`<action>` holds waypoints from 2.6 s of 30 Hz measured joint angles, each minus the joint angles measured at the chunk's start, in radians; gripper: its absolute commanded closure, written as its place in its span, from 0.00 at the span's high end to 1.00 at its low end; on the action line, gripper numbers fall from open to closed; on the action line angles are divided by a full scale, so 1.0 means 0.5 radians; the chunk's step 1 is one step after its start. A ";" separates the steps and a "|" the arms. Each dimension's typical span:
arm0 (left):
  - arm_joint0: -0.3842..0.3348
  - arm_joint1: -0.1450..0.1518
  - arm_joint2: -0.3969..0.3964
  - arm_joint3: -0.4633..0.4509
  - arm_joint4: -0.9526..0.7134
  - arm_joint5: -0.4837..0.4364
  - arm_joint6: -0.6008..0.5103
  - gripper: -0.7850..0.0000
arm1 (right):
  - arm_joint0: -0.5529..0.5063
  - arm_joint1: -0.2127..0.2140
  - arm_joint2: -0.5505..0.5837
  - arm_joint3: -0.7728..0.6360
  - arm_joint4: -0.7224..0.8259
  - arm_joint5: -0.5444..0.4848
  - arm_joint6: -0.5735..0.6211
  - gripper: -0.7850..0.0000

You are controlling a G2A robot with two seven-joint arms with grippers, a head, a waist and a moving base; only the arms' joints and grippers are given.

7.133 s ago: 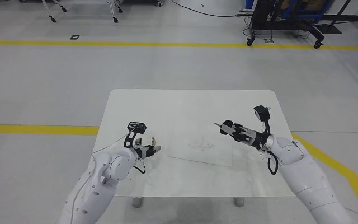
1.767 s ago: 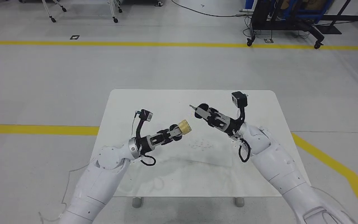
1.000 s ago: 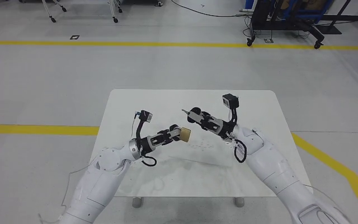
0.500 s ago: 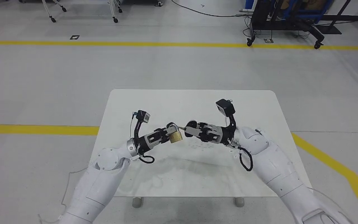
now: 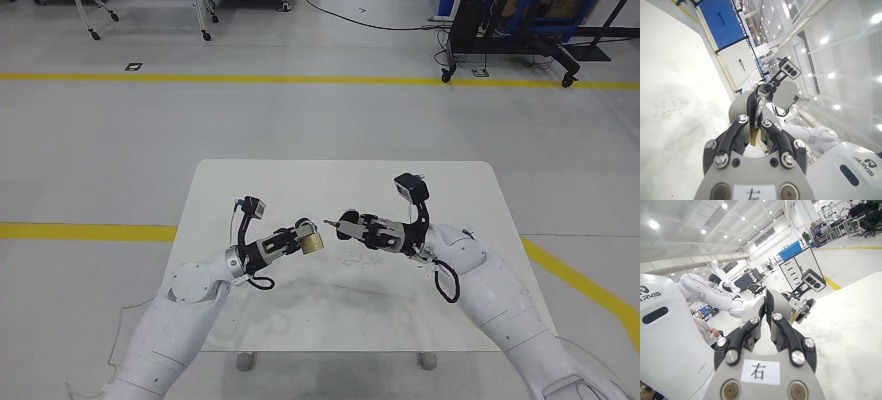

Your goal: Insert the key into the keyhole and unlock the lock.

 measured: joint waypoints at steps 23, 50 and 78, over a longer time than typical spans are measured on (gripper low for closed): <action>-0.341 -0.180 0.319 0.381 -0.743 0.839 0.447 0.00 | -0.539 0.156 0.434 -0.442 0.180 0.966 -0.023 0.00; -0.291 -0.225 0.361 0.334 -0.443 0.670 0.700 0.00 | -0.557 0.093 0.212 -0.434 -0.029 1.612 -0.514 0.00; -0.271 -0.252 0.306 0.324 -0.229 0.690 0.743 0.00 | -0.537 0.053 0.217 -0.428 -0.055 1.716 -0.562 0.00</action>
